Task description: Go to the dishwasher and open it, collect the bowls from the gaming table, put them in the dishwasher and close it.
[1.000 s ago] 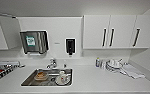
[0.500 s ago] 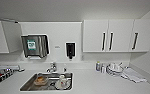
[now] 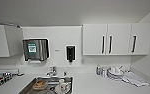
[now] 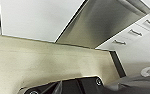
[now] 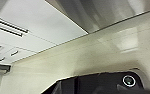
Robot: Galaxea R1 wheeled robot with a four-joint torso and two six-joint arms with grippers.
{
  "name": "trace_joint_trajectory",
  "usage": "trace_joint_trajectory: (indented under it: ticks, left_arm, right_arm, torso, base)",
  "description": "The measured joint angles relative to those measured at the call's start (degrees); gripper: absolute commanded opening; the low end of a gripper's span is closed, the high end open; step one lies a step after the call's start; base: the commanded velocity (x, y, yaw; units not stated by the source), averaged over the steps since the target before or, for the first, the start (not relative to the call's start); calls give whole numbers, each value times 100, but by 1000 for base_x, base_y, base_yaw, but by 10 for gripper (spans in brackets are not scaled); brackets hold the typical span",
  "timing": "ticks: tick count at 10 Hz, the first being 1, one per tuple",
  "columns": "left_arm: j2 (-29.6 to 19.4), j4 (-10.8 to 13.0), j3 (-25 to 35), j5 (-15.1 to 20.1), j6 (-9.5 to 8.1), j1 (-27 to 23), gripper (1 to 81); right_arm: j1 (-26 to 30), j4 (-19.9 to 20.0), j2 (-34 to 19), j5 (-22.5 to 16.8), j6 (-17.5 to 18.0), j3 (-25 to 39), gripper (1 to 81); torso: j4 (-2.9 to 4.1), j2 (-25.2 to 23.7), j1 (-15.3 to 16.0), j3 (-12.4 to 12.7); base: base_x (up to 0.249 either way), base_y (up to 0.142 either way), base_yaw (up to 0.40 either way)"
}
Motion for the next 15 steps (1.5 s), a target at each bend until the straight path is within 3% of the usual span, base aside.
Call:
trace_joint_trajectory:
  ticks: [2, 4, 8, 11, 15]
  left_arm:
    - [-675, 149, 697, -262, 0, 127, 811]
    - [-1176, 280, 1164, -533, -2, 174, 811]
    - [-1748, 510, 1626, -992, -24, 202, 811]
    - [-2271, 779, 1936, -1329, -30, 94, 811]
    - [-2898, 1762, 2694, -1467, -69, 30, 811]
  right_arm:
    - [0, 4, 11, 2, 1, -50, 811]
    - [11, 11, 9, 5, 11, -50, 811]
    - [168, 50, -100, 9, 17, 68, 811]
    - [350, 55, -257, 5, 17, 413, 811]
    - [451, 78, -361, -5, 152, 446, 811]
  torso:
    - [0, -300, 186, -205]
    - [0, -682, 428, -566]
    - [0, -1462, 929, -1278]
    - [0, -1958, 1248, -1392]
    - [0, -2735, 1733, -1405]
  base:
    - [0, 0, 0]
    - [0, 0, 0]
    - [0, 0, 0]
    - [0, 0, 0]
    - [0, 0, 0]
